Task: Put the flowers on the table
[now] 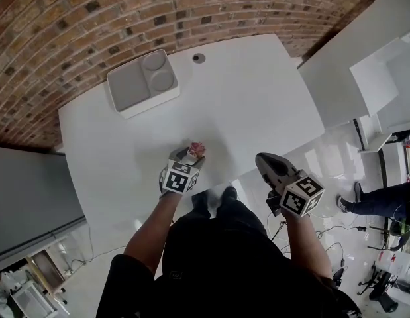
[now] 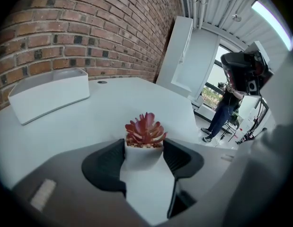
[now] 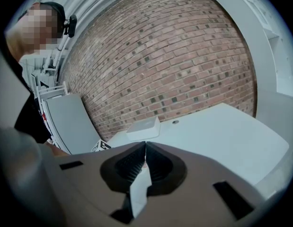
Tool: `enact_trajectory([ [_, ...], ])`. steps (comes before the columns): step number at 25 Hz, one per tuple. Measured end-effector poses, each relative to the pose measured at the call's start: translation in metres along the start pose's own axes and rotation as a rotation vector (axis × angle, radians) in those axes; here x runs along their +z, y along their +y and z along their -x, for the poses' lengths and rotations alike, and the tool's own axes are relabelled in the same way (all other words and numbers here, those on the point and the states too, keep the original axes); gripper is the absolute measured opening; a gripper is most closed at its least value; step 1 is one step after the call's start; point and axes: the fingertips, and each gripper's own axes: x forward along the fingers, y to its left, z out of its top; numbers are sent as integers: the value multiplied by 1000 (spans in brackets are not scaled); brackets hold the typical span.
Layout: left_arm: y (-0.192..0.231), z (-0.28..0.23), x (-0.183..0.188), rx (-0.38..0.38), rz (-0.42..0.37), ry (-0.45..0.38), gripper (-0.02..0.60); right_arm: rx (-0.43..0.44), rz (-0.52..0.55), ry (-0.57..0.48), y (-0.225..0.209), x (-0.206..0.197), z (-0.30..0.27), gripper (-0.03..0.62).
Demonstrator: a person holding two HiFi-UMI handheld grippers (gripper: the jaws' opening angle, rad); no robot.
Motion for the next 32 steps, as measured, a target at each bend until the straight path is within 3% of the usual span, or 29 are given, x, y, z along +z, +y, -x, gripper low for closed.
enact_trajectory([
  [10,3,-5,-6,21,1,15,262,-5,-4,8,-11,2,2,12],
  [18,8,2,23,33,-11,-78,249,13,-15,28,-13,-1,-9,12],
  [26,16,-8,18,41,-46,-43,247,30,-21,38,-11,-6,-17,12],
  [32,14,-4,-6,33,-49,59,247,28,-24,30,-13,-6,-13,12],
])
